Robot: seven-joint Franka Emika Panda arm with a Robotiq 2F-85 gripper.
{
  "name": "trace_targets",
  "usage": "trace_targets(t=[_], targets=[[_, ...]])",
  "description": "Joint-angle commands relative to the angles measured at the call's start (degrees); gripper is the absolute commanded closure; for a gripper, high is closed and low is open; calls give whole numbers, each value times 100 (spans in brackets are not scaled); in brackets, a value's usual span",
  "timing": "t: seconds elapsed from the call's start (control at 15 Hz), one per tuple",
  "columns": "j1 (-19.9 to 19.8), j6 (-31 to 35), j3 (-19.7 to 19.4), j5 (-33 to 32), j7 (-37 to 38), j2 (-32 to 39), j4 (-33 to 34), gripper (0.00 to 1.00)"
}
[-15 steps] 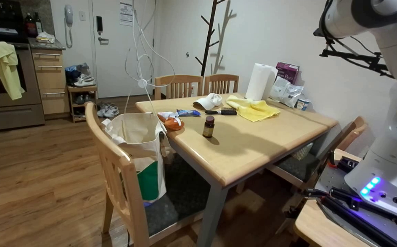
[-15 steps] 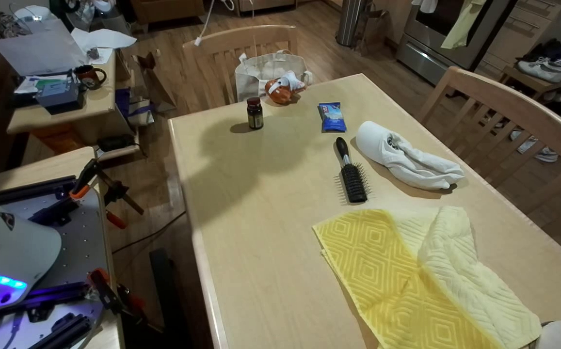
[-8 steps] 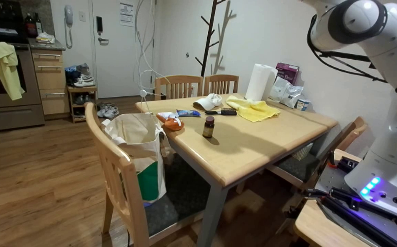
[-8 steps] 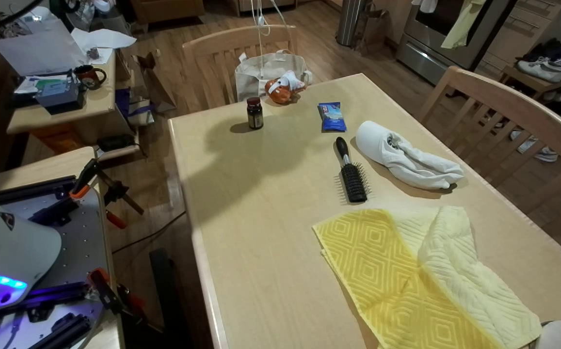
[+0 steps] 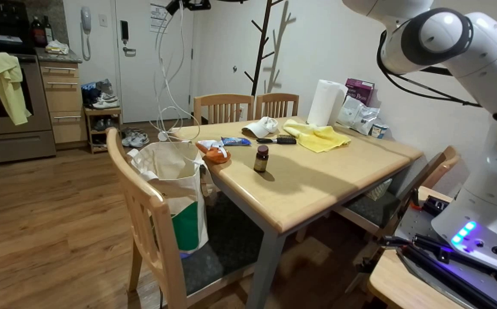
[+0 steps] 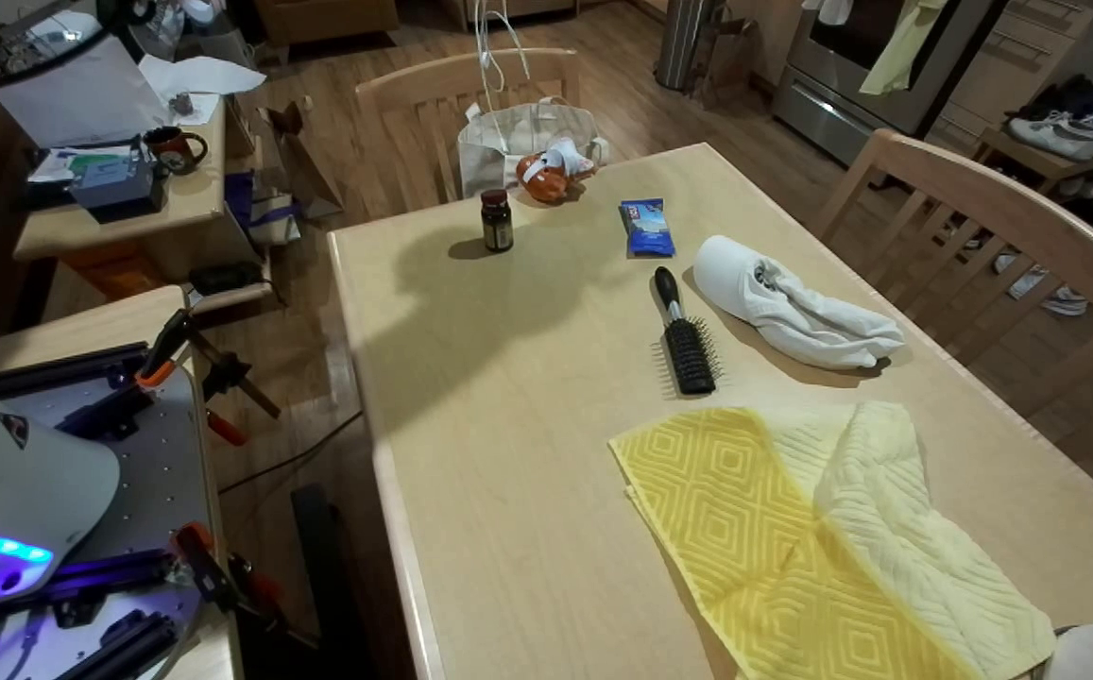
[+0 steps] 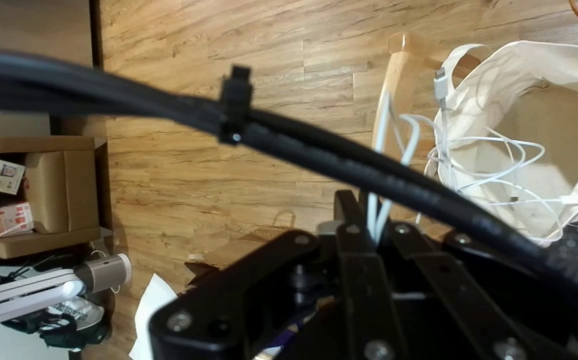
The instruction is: Put the charger into the bag on the chair.
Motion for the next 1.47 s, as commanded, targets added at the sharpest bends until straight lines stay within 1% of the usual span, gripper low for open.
trace_targets(t=[0.0, 0.13, 0.2, 0.27, 0.33, 0.4, 0.47, 0.53, 0.6, 0.67, 0.73, 0.8, 0.87, 0.93, 1.0, 1.07, 1.13, 1.27, 1.33, 1.4], targets=[[-3, 200, 118, 89, -285, -47, -97, 94], [-44, 193, 194, 150, -324, 38, -161, 94], [38, -167, 85, 249, -325, 418, 421, 94], [3, -232, 84, 274, -300, 470, 416, 94], [-195, -50, 238, 265, -302, 203, -227, 94], [-59, -308, 81, 321, -274, 653, 418, 94], [-84, -325, 36, 293, -248, 732, 413, 94], [-241, -59, 127, 202, -269, 479, -223, 94], [-265, -77, 77, 149, -266, 554, -234, 94], [-143, -384, -105, 154, -254, 942, 386, 94], [-133, -402, -200, 78, -245, 1014, 384, 94], [-235, -150, -193, -6, -220, 754, -229, 94], [-90, -416, -398, -34, -111, 1171, 393, 94], [-16, -332, -573, -171, 35, 1266, 399, 94], [-57, -56, -664, -271, 88, 1014, -219, 95], [14, -50, -859, -404, 234, 1080, -244, 94], [128, -341, -1008, -528, 349, 1460, 337, 94], [221, -450, -1265, -778, 626, 1567, 344, 94], [236, -602, -1300, -818, 701, 1587, 339, 94], [238, -437, -1364, -782, 759, 1286, -264, 94]])
